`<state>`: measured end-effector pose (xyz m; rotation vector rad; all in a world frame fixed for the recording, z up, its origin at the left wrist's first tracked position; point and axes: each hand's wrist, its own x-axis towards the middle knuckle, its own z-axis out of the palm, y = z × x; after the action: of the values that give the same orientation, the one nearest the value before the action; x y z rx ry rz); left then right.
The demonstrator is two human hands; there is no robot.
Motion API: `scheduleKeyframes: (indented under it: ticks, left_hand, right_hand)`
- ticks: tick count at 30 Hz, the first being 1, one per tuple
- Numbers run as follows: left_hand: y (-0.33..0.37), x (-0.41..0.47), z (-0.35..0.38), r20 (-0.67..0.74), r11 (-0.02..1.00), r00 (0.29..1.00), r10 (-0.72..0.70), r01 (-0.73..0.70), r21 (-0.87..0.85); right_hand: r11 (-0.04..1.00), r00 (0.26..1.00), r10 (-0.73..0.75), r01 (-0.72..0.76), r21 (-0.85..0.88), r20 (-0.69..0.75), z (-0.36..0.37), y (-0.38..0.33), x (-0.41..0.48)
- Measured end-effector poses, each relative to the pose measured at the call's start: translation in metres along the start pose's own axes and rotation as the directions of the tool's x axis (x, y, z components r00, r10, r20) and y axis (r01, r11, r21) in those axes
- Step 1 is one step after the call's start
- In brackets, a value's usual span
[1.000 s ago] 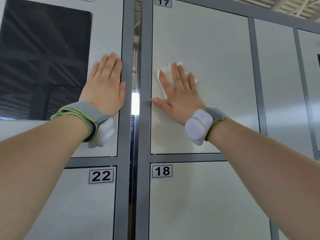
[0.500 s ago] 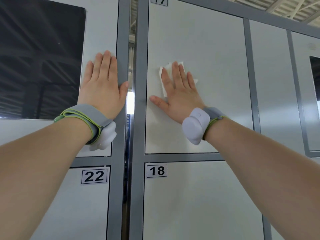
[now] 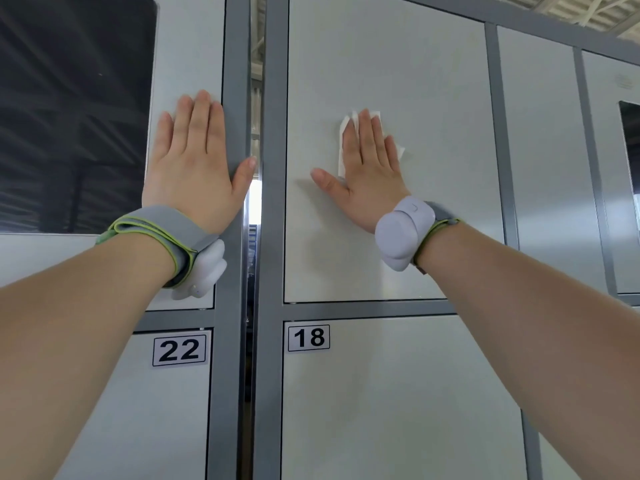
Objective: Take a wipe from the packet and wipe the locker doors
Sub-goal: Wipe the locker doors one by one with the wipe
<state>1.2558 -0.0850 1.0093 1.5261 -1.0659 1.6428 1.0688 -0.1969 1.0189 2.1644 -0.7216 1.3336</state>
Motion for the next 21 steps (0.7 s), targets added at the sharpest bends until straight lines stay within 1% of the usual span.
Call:
scheduleKeyframes:
  ticks: [4, 6, 8, 10, 13, 15, 16, 18, 21]
  left_hand:
    - [0.0, 0.0, 0.0, -0.01, 1.0, 1.0, 0.004, -0.004, 0.001]
    - [0.0, 0.001, 0.0, -0.012, 1.0, 1.0, 0.008, -0.008, 0.003]
    - [0.0, 0.0, 0.0, -0.01, 1.0, 1.0, 0.004, -0.004, 0.006]
    - [0.0, 0.0, 0.0, -0.004, 1.0, 1.0, 0.0, 0.0, 0.005]
    - [0.001, 0.001, -0.001, 0.002, 1.0, 1.0, -0.002, 0.002, 0.015]
    - [0.001, 0.001, -0.001, 0.009, 1.0, 1.0, -0.005, 0.005, 0.017]
    - [0.001, 0.001, -0.002, 0.015, 1.0, 1.0, -0.008, 0.008, 0.017]
    - [0.002, 0.001, -0.002, 0.02, 1.0, 1.0, -0.024, 0.024, 0.016]
    - [0.012, 0.003, -0.002, 0.047, 0.994, 0.993, -0.109, 0.11, -0.016]
  right_hand:
    - [0.994, 0.994, -0.104, 0.105, -0.038, 0.028, 0.006, -0.003, -0.023]
    - [0.982, 0.985, -0.164, 0.169, -0.082, 0.058, 0.009, 0.001, -0.033]
    - [0.971, 0.979, -0.194, 0.202, -0.129, 0.066, 0.008, 0.007, -0.037]
    - [0.98, 0.988, -0.144, 0.151, -0.126, 0.061, 0.003, 0.013, -0.028]
    - [0.999, 0.999, 0.011, -0.01, -0.047, 0.032, -0.004, 0.018, -0.009]
    - [0.999, 0.999, 0.05, -0.05, -0.014, 0.02, -0.002, 0.015, -0.005]
    - [0.999, 0.998, 0.046, -0.046, -0.012, 0.03, 0.0, 0.013, -0.007]
    - [0.999, 0.998, -0.011, 0.013, -0.03, 0.055, 0.004, 0.009, -0.021]
    - [0.989, 0.99, -0.125, 0.13, -0.067, 0.068, 0.013, 0.01, -0.046]
